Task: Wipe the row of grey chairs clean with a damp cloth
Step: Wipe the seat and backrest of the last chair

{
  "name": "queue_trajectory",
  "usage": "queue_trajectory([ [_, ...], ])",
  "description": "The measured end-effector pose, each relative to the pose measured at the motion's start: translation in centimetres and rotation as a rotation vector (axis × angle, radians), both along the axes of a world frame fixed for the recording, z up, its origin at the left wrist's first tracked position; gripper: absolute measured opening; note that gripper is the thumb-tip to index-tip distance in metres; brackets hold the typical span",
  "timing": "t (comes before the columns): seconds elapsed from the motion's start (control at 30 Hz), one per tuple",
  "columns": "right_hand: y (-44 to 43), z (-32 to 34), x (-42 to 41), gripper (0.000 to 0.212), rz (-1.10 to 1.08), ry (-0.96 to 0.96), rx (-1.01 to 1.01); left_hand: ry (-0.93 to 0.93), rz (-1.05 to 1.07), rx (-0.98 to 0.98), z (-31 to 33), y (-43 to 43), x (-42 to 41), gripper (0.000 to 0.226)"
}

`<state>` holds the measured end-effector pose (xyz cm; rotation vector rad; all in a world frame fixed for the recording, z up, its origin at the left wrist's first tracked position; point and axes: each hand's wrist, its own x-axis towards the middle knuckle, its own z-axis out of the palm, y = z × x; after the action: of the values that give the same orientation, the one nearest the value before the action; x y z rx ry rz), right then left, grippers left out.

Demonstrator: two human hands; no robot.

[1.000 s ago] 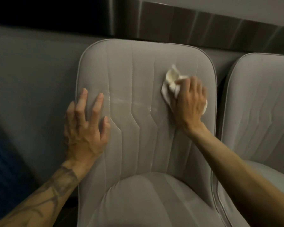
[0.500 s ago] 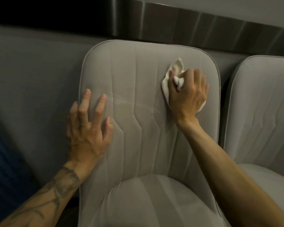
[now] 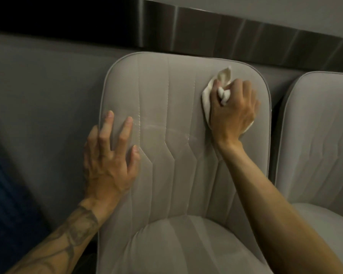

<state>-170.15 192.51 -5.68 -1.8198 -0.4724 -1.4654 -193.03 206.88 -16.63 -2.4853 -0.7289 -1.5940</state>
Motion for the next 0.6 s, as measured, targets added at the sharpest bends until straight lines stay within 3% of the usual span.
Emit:
queue_trajectory([
  [0.17, -1.1, -6.5, -1.7, 0.038, 0.014, -0.053, -0.087, 0.003, -0.013, -0.011, 0.1, -0.1, -0.2, 0.060],
  [0.47, 0.7, 0.6, -1.1, 0.052, 0.011, 0.080, 0.009, 0.004, -0.010, -0.008, 0.3, -0.1, -0.1, 0.060],
  [0.6, 0.0, -0.2, -0.8, 0.031, 0.095, 0.008, 0.015, -0.006, -0.013, -0.001, 0.2, 0.0, 0.0, 0.059],
])
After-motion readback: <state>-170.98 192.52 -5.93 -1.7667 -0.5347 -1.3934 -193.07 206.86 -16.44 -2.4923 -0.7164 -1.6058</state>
